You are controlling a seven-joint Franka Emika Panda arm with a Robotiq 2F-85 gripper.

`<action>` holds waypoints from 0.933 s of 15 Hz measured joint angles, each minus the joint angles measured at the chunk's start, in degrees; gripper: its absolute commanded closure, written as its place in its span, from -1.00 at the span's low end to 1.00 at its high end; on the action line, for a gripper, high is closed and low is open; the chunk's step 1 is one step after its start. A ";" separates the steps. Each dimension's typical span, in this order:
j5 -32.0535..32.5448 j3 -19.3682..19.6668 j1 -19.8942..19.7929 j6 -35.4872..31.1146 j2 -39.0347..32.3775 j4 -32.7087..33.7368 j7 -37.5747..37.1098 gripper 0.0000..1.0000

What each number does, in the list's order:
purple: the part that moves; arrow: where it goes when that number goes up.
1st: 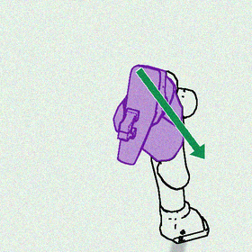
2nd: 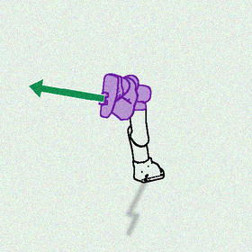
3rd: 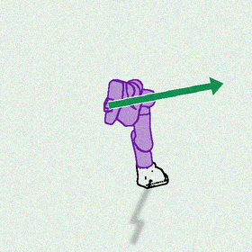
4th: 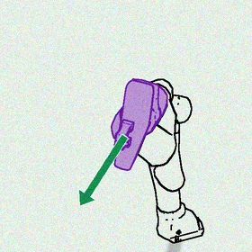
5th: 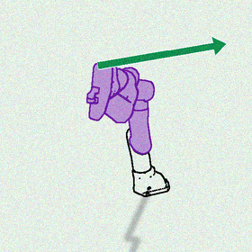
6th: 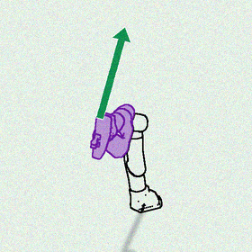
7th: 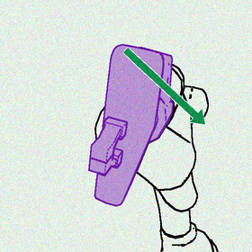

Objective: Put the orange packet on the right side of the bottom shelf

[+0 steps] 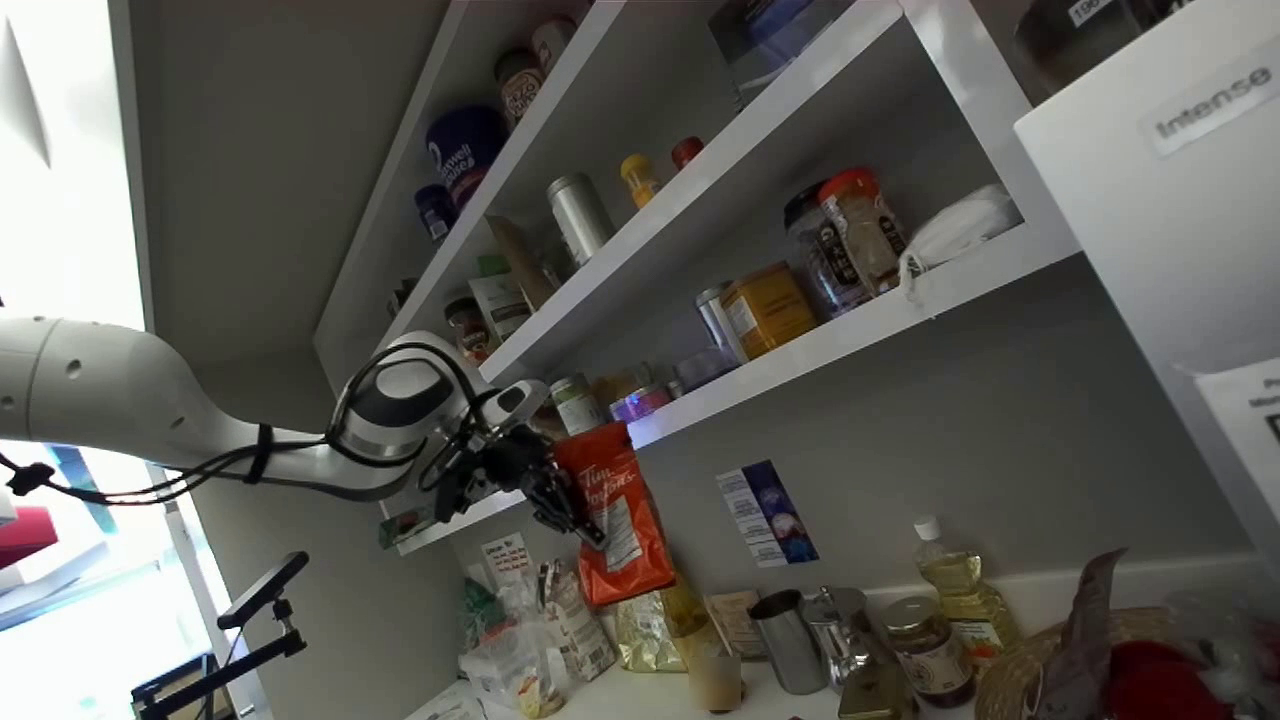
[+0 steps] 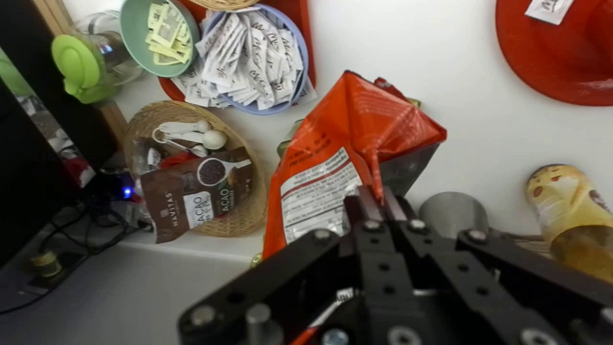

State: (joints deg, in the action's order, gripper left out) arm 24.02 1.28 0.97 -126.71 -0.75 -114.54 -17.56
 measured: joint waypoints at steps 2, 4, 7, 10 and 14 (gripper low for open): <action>0.00 1.31 -1.86 0.00 0.70 0.94 -0.09 0.99; 0.00 2.20 -3.38 -0.23 0.45 2.82 -0.09 0.99; 0.00 2.21 -3.74 -2.14 -2.14 7.49 -0.22 0.99; 0.00 1.08 -2.63 -3.53 -7.87 15.10 -0.30 0.99; -0.90 1.15 -1.48 -0.21 -14.45 25.67 -0.30 0.99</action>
State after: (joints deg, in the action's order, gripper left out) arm 23.12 2.44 -0.51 -126.92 -15.20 -88.86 -17.86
